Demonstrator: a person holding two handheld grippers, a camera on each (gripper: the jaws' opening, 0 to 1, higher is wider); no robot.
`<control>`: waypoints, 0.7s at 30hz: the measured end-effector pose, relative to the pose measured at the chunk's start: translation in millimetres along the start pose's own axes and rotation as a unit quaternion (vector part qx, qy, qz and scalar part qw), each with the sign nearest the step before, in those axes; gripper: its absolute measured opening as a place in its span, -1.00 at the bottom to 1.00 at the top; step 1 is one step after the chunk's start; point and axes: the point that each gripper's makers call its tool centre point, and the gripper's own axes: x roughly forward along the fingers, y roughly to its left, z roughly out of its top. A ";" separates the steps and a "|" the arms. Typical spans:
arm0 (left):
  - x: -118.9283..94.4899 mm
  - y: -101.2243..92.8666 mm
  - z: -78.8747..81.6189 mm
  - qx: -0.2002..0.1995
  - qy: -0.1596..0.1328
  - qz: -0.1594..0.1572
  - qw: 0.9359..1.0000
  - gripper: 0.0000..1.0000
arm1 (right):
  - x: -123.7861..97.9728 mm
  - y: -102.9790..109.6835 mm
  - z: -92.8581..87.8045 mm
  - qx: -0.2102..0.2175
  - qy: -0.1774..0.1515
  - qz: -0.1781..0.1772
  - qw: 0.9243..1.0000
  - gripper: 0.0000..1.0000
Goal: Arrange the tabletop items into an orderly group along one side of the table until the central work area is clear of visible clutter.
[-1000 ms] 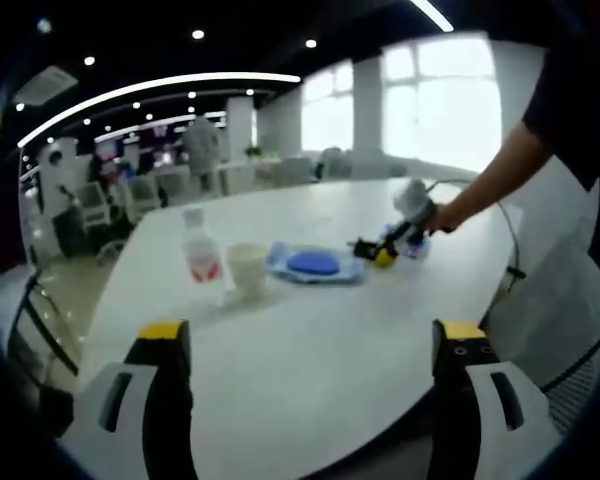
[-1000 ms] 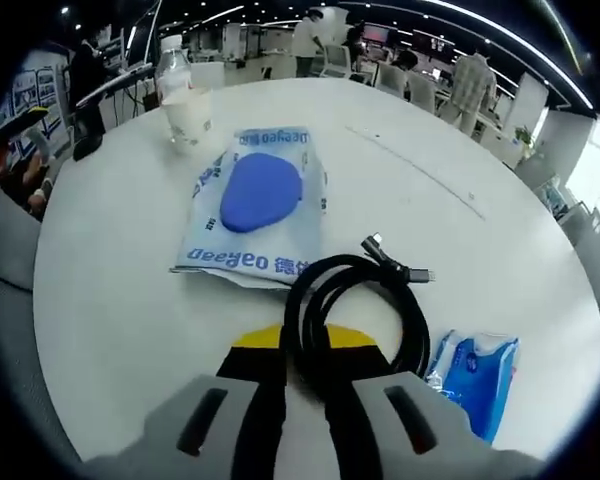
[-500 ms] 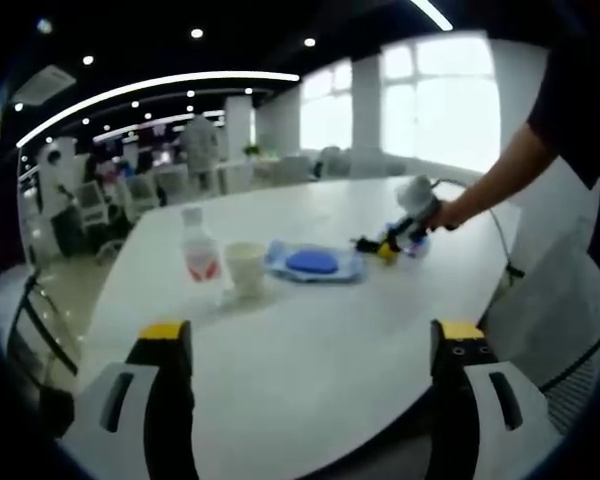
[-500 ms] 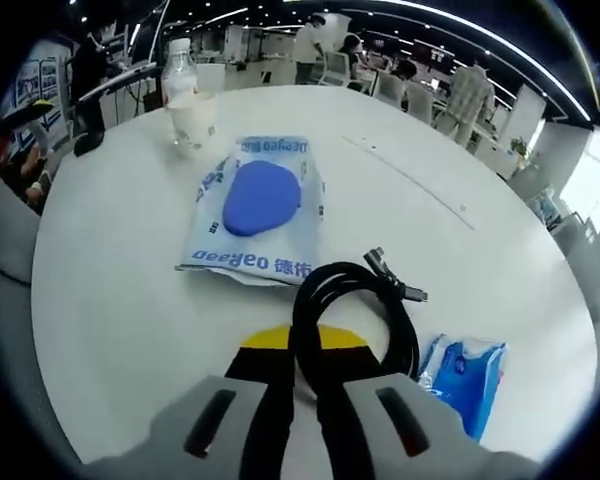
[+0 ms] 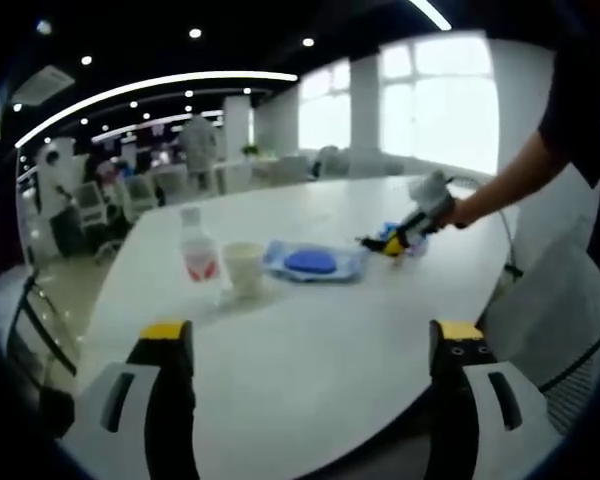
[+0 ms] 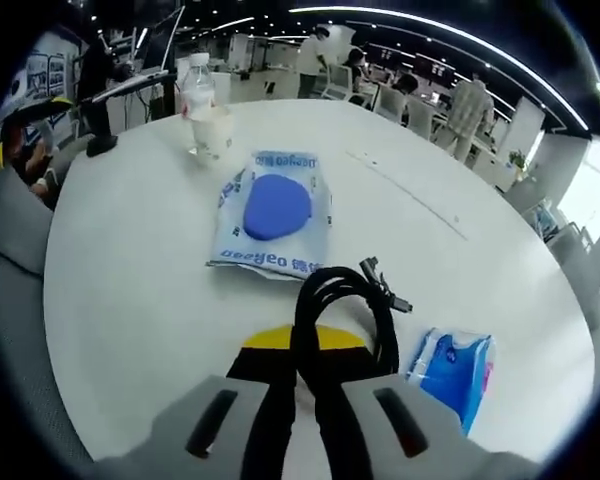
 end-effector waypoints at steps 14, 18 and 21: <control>-0.3 -1.1 -2.5 0.003 0.005 -0.004 1.000 0.88 | -18.1 23.8 -10.5 -0.002 -0.009 0.005 1.000 -0.92; -0.1 -1.5 -3.0 0.003 0.006 -0.005 1.000 0.88 | -20.9 32.6 -16.7 -0.007 -0.007 0.008 1.000 -0.92; 0.2 -2.2 -3.6 0.004 0.008 -0.007 1.000 0.88 | -23.2 39.4 -22.1 -0.008 -0.005 0.012 1.000 -0.92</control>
